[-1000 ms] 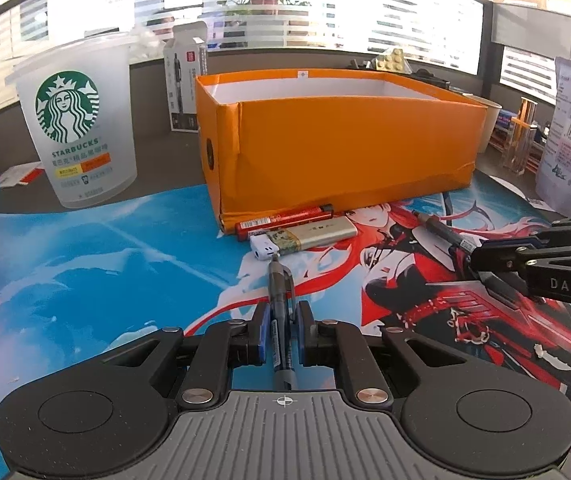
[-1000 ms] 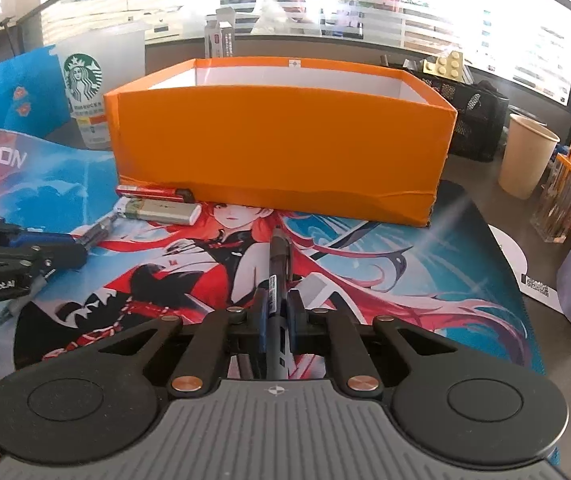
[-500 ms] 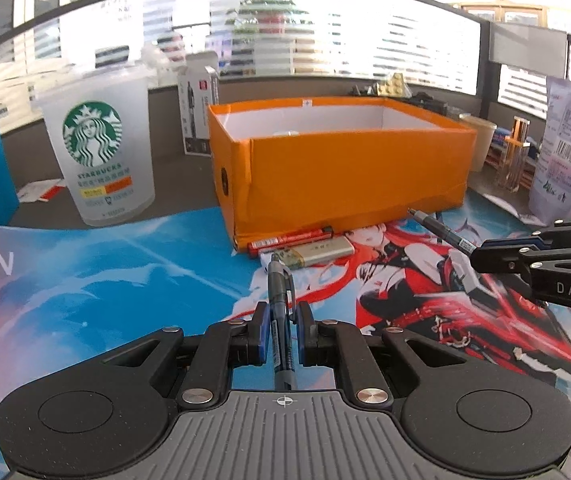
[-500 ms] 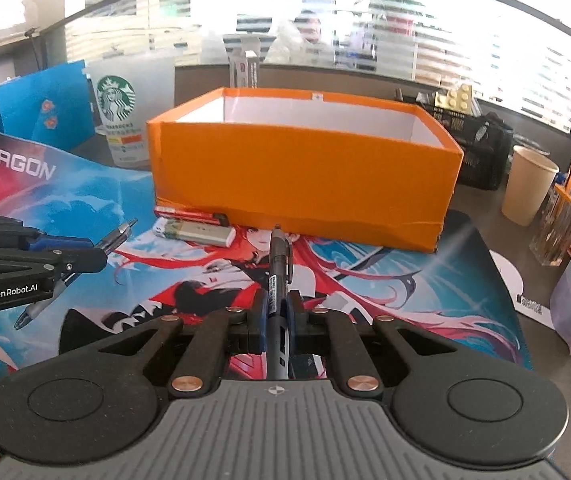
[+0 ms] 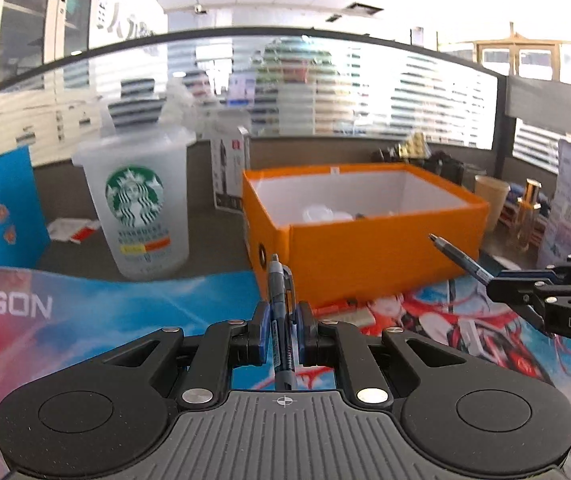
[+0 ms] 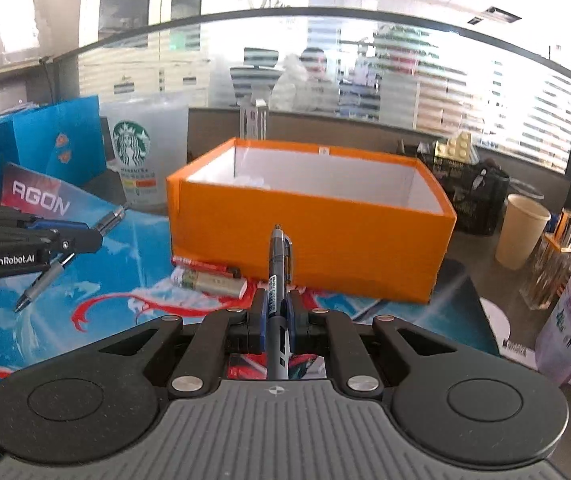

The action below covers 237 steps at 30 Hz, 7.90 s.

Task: Organize rigid objects
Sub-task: 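Lift and carry both pens over the orange box with both tools, then lower both pens into the box and open both tools, then move both tools back toward the red lighter and USB stick on the mat, then grasp the red lighter with the right tool while the left tool grasps the USB stick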

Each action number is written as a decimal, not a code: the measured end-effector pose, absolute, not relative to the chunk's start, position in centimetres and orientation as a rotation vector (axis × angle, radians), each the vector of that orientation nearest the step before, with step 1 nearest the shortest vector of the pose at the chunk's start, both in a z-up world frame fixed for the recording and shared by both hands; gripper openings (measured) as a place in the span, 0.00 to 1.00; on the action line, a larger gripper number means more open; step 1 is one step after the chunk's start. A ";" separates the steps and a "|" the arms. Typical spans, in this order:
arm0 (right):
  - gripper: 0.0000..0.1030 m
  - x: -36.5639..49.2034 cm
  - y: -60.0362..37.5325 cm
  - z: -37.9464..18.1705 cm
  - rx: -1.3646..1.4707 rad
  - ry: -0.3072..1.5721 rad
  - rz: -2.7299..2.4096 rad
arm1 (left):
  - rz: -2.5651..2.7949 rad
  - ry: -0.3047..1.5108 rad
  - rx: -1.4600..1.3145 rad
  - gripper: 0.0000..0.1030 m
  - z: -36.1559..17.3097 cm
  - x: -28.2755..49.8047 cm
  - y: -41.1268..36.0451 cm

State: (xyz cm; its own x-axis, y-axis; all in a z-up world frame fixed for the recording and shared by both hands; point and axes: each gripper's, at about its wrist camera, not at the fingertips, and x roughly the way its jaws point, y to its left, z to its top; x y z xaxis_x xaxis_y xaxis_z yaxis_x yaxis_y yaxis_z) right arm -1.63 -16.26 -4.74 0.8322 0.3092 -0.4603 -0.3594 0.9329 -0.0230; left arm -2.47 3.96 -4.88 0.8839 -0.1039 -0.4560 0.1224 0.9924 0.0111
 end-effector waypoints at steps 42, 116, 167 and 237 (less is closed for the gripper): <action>0.09 15.2 -18.7 0.3 -0.057 0.407 0.374 | -0.165 0.476 0.086 0.11 -0.6 16.2 -2.0; 0.08 18.1 -21.5 -4.6 -0.035 0.533 0.275 | -0.217 0.683 0.261 0.52 -4.5 19.8 -9.6; 0.61 10.3 -6.3 -10.5 -0.180 0.708 0.744 | 0.157 0.657 0.023 0.95 -8.7 9.3 11.5; 0.83 5.6 -12.1 -11.7 -0.170 0.630 0.488 | 0.008 0.700 0.017 0.86 -12.1 -0.8 4.7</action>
State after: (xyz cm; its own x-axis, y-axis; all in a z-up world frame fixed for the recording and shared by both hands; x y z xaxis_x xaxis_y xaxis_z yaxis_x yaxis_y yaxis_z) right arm 5.56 -12.07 -11.69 0.6995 0.3855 -0.6017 -0.4869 0.8734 -0.0065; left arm -0.81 4.66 -12.11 0.7650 0.0130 -0.6439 -0.0014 0.9998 0.0185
